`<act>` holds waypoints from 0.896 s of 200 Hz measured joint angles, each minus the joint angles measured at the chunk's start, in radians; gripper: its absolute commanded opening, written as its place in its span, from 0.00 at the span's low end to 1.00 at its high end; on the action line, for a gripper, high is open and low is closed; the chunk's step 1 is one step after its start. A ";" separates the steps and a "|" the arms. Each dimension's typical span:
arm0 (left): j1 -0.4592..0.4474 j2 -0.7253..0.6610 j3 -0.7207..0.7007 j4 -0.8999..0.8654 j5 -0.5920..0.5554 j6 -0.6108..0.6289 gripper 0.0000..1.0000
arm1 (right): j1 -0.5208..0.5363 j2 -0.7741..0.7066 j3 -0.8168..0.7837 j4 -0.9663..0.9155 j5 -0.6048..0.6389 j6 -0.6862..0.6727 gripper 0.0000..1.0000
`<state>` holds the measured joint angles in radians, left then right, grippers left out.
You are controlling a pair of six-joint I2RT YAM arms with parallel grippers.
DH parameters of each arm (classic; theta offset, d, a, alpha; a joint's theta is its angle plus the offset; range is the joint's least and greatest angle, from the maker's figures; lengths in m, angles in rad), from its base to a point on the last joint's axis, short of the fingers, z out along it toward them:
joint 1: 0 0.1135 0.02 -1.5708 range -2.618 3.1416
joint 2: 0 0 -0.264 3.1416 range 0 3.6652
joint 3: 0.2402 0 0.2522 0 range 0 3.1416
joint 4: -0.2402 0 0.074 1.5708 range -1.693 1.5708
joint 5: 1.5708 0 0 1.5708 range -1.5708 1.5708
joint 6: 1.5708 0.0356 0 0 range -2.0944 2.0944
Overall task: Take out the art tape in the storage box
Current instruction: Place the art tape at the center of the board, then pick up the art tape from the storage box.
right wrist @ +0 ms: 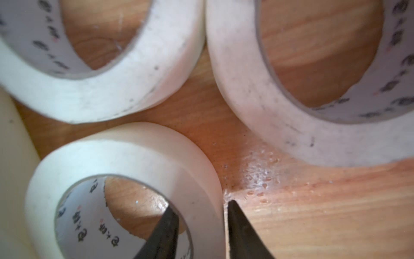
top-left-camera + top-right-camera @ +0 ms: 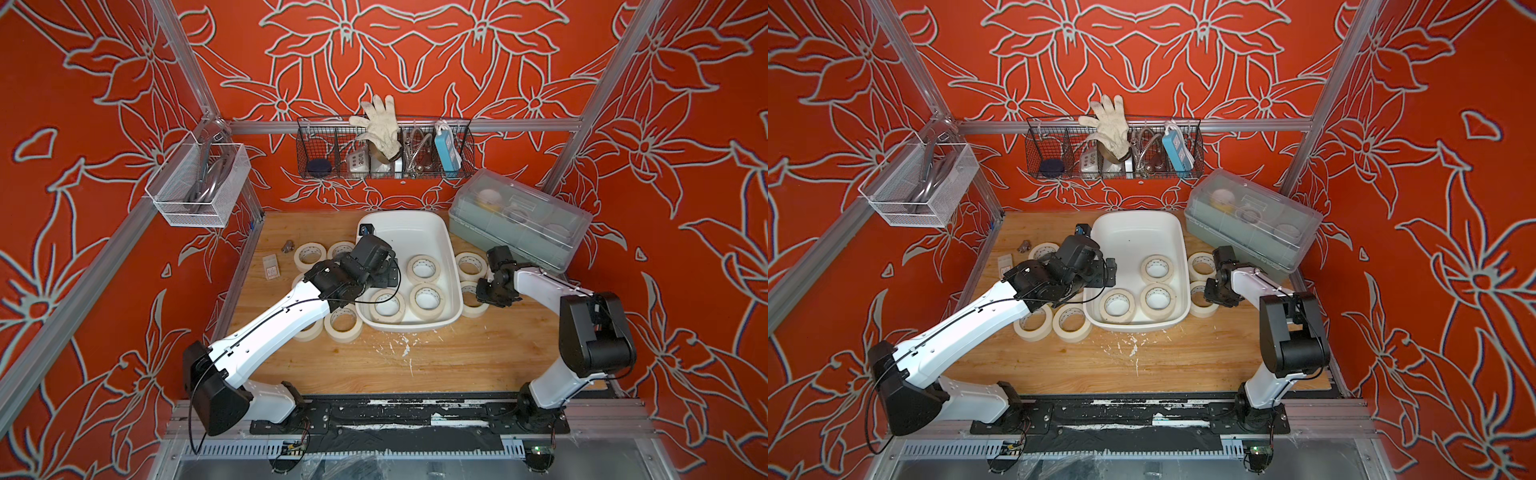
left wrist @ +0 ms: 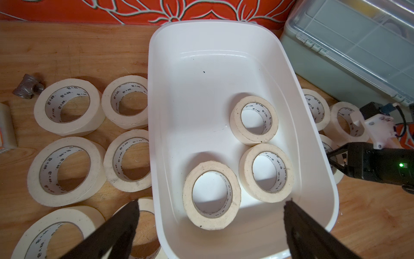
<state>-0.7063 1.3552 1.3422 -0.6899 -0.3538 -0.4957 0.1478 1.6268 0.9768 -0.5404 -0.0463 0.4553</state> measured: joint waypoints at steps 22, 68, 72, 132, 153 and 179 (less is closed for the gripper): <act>0.000 0.000 0.000 0.000 0.000 0.000 0.99 | 0.000 -0.047 0.004 -0.011 0.002 -0.001 0.49; 0.000 0.017 -0.001 0.002 0.008 0.000 0.99 | 0.000 -0.154 0.042 -0.062 -0.014 -0.006 0.49; 0.000 0.021 -0.001 0.002 0.010 0.000 0.99 | 0.000 -0.164 0.045 -0.066 -0.016 -0.008 0.49; 0.000 0.127 -0.001 0.011 0.062 -0.006 0.99 | 0.000 -0.303 0.101 -0.144 -0.102 -0.028 0.50; 0.000 0.175 0.006 0.028 0.093 -0.024 0.99 | 0.000 -0.336 0.101 -0.165 -0.148 -0.026 0.49; 0.000 0.261 0.048 0.053 0.124 -0.055 0.99 | 0.000 -0.383 0.101 -0.183 -0.195 -0.019 0.49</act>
<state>-0.7059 1.6161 1.3903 -0.6369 -0.2302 -0.5507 0.1482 1.2438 1.0779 -0.7231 -0.2413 0.4358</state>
